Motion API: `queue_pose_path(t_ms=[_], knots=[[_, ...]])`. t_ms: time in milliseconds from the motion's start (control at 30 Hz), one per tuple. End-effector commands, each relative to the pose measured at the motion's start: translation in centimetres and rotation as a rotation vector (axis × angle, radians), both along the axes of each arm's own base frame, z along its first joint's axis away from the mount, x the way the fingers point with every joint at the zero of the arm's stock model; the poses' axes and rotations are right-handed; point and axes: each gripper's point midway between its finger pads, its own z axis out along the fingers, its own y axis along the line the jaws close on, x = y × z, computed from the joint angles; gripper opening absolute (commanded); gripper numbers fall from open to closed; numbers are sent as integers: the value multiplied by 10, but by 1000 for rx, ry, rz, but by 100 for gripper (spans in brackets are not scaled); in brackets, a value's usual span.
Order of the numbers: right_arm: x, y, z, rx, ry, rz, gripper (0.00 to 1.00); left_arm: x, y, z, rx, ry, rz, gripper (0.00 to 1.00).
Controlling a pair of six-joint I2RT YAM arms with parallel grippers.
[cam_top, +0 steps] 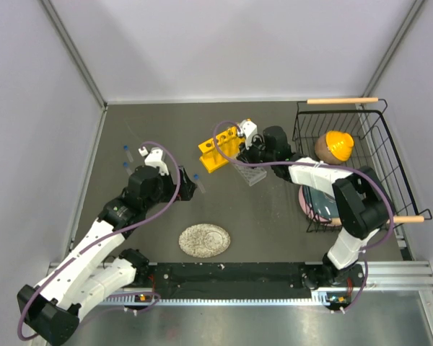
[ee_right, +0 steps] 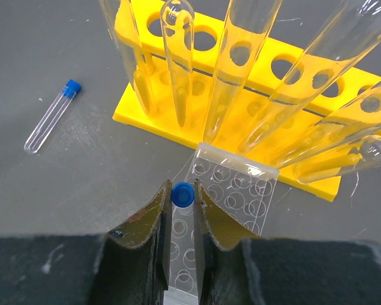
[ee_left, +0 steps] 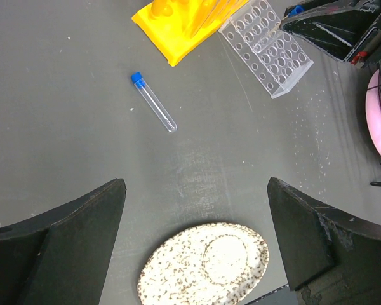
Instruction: Organize the chemistry lab equipment
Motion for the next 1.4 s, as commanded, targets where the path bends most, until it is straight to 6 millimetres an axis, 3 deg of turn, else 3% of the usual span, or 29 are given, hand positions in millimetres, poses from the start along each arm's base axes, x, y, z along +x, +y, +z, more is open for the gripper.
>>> queue_pose_path(t_ms=[0,433,733,1067,1367], knots=[[8,12,19,33,-52,9,13,2,5,5,4,-31,13,99],[3,9,-8,-7,4,9,18,1,4,6,-7,-32,11,99],[-3,7,-12,-19,18,23,24,3,2,6,-21,-28,7,99],[-9,4,-1,-20,4,38,31,2,-2,6,-40,-23,-1,99],[-17,-1,36,-8,-47,50,48,1,-6,8,-74,-12,-4,99]])
